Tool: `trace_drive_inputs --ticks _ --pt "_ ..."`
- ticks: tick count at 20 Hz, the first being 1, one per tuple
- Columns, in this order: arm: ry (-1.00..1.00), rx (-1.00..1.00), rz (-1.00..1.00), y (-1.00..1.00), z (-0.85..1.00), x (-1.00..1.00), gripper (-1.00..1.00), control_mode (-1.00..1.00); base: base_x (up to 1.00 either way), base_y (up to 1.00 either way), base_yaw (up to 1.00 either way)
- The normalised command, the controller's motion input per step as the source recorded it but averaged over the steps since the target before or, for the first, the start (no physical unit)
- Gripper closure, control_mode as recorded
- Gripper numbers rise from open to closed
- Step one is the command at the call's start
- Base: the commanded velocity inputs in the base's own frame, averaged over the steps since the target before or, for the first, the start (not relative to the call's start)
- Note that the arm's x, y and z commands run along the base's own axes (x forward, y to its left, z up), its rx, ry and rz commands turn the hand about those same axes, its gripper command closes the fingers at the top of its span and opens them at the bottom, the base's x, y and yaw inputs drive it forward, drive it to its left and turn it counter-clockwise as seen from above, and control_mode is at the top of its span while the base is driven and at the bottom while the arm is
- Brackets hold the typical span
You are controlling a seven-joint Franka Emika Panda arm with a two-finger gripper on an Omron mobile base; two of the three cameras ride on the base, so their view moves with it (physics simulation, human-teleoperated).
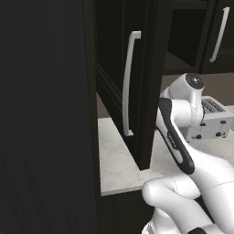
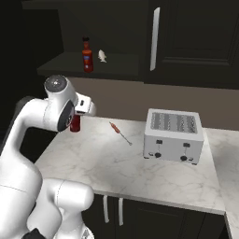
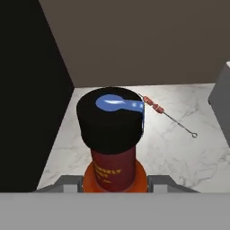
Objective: Pick the condiment bottle and condiment bottle from the counter and place them in the cabinet.
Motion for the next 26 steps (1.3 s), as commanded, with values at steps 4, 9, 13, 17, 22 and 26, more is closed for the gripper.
trace_drive_inputs --ticks 4,9,13,17,22,26 --pt "-0.07 0.00 0.00 0.00 0.73 -0.41 1.00 -1.00 0.00 0.00 0.00" --pt "-0.14 0.00 0.00 0.00 0.60 -0.22 1.00 -1.00 0.00 0.00 0.00" --pt "-0.17 0.00 0.00 0.00 0.43 -0.01 1.00 -1.00 0.00 0.00 0.00" --pt "-0.09 -0.01 0.00 0.03 0.23 0.27 1.00 -1.00 0.00 0.00 0.00" --pt "-0.12 -0.03 0.00 0.09 0.30 0.24 1.00 -1.00 0.00 0.00 0.00" --pt "-0.09 -0.02 0.00 0.00 0.51 0.00 1.00 -1.00 0.00 0.00 0.00"
